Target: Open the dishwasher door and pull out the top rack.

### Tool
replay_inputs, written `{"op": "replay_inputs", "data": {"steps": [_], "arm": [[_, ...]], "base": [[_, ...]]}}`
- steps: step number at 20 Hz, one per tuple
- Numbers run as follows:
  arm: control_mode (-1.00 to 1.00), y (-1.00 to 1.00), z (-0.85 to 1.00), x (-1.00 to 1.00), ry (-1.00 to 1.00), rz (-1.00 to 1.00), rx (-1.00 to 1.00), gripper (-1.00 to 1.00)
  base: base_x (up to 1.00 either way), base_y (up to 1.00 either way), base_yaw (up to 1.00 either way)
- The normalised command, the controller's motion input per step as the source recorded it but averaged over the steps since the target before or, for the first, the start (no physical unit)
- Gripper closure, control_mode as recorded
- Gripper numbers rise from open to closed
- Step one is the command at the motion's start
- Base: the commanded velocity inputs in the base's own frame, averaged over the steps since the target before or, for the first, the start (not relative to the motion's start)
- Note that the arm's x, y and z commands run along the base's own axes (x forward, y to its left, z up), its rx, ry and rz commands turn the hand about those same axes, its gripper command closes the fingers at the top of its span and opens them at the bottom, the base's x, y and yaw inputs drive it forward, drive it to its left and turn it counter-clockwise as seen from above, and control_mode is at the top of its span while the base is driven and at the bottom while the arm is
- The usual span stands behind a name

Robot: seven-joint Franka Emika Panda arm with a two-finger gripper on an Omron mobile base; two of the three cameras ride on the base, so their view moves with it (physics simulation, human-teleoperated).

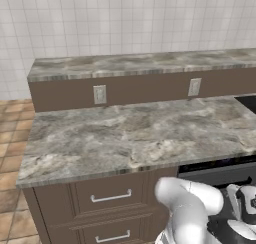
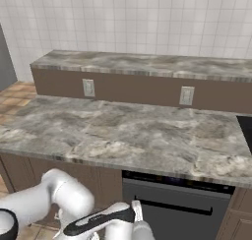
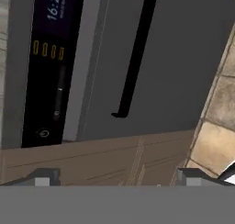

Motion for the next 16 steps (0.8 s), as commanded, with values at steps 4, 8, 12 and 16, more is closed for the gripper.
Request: {"op": "replay_inputs", "data": {"steps": [4,8,12,16], "arm": [[-1.00,-0.91,-0.43,0.21,-0.13,0.00,0.25,-1.00],[-1.00,-0.81,-0.22,0.32,-0.13,0.00,0.29,-1.00],[-1.00,-0.64,-0.24,0.25,-0.13,0.00,0.24,-1.00],[-1.00,-0.26,-0.54,0.38,-0.07,0.00,0.17,-1.00]], "base": [[0.00,0.00,0.00],[0.00,0.00,0.00],[0.00,0.00,0.00],[0.00,0.00,0.00]]}}
